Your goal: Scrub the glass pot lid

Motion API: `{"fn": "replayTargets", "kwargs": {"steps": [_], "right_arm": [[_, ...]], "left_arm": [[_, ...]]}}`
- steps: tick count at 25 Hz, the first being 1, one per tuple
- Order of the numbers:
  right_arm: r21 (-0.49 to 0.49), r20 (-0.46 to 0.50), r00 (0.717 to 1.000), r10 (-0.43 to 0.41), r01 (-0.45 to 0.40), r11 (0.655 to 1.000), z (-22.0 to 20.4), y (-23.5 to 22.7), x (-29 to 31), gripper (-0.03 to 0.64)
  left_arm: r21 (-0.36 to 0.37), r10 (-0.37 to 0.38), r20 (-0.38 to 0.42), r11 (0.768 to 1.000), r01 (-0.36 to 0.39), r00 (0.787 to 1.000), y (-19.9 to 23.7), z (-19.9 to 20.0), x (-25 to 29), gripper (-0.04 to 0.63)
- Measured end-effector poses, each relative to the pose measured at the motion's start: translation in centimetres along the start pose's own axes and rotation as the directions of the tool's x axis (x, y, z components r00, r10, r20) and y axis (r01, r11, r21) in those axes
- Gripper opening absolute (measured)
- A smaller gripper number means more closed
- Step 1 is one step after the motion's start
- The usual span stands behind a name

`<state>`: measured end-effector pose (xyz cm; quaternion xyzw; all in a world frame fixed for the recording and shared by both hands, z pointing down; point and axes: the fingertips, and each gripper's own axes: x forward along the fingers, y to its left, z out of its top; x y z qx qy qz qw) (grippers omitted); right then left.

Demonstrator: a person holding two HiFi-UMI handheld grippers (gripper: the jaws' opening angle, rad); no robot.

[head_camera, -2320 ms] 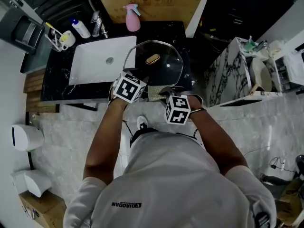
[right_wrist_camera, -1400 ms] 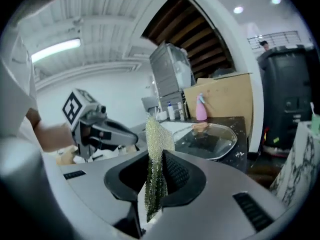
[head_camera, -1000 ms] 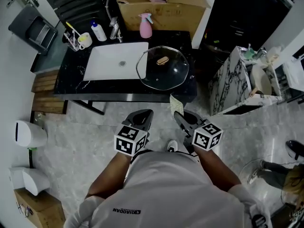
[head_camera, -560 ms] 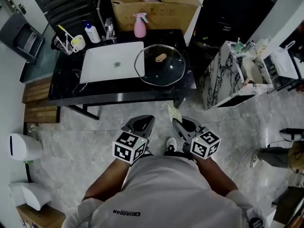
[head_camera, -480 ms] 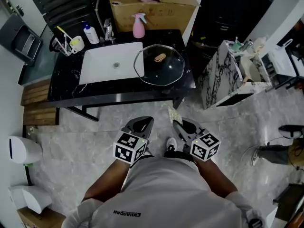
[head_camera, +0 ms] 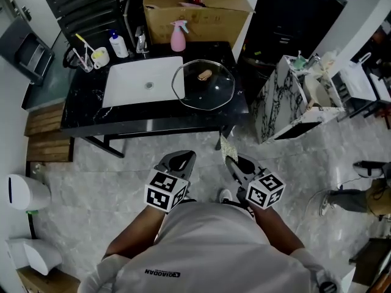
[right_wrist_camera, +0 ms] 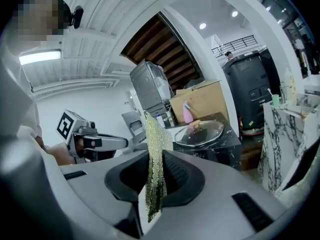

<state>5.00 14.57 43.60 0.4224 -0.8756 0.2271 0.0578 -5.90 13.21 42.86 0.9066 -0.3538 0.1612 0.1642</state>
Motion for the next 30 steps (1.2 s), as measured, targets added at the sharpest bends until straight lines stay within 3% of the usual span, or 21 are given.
{"fn": "replayTargets", "kwargs": {"steps": [3,8,14,30], "right_arm": [[0.001,-0.011,1.000,0.021,-0.021,1.000,0.5,-0.6,-0.8,0.082],[0.103,-0.008,0.999,0.049,-0.048,0.994,-0.1,-2.0,-1.7,0.081],[0.054,-0.003,0.998,0.057,-0.057,0.997,0.9,-2.5,-2.6,0.081],[0.035,0.004,0.999,0.049,-0.049,0.998,1.2,-2.8,-3.2,0.081]], "left_arm": [[-0.016,0.018,0.013,1.000,-0.018,1.000,-0.6,0.6,0.5,0.015],[-0.020,0.034,0.046,0.999,-0.033,0.998,-2.0,1.5,1.7,0.015],[-0.014,0.048,0.042,0.999,-0.048,0.998,-3.1,1.5,2.3,0.015],[0.003,0.068,0.021,0.998,-0.068,0.997,-3.3,1.1,2.3,0.015]]}}
